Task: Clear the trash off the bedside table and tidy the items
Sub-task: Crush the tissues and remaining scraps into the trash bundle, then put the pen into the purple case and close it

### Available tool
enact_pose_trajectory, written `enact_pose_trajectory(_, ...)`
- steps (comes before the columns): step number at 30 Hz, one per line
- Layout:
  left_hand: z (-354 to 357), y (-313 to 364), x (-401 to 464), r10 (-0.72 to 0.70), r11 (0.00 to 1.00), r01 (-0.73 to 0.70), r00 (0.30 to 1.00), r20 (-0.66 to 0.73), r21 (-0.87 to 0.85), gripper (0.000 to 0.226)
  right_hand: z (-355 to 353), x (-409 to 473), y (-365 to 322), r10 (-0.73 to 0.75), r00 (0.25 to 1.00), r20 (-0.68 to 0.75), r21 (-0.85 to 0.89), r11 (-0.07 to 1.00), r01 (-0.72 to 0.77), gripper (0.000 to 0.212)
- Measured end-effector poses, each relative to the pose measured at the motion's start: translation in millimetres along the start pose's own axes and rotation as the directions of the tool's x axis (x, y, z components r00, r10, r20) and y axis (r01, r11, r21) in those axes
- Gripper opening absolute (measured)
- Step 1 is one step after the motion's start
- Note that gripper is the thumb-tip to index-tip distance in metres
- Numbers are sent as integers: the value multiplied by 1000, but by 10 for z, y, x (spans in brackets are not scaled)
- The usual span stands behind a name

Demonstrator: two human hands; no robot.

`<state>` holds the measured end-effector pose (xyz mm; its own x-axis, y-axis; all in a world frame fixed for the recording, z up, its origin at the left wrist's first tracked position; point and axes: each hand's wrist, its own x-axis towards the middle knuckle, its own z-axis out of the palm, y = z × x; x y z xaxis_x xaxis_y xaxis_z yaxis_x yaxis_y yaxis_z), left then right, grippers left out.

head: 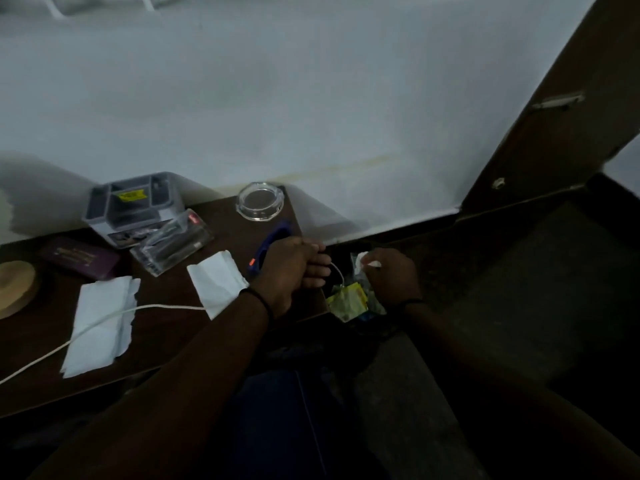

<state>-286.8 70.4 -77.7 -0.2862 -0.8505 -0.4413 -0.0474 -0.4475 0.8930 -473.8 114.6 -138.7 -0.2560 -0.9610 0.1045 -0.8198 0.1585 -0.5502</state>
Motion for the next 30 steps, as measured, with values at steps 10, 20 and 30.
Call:
enact_pose_trajectory(10, -58, 96, 228, 43, 998, -41, 999, -28, 46, 17, 468, 126, 391, 212, 974, 82, 22, 976, -215, 21)
enact_pose_trajectory(20, -750, 134, -528, 28, 997, -40, 985, -168, -66, 14, -363, 127, -691, -91, 995, 52, -37, 995, 93, 20)
enact_pose_trajectory(30, -2057, -83, -1586, -24, 965, -103, 883, -468, -242, 13, -336, -302, -2157, -253, 959, 129, 62, 967, 247, 15)
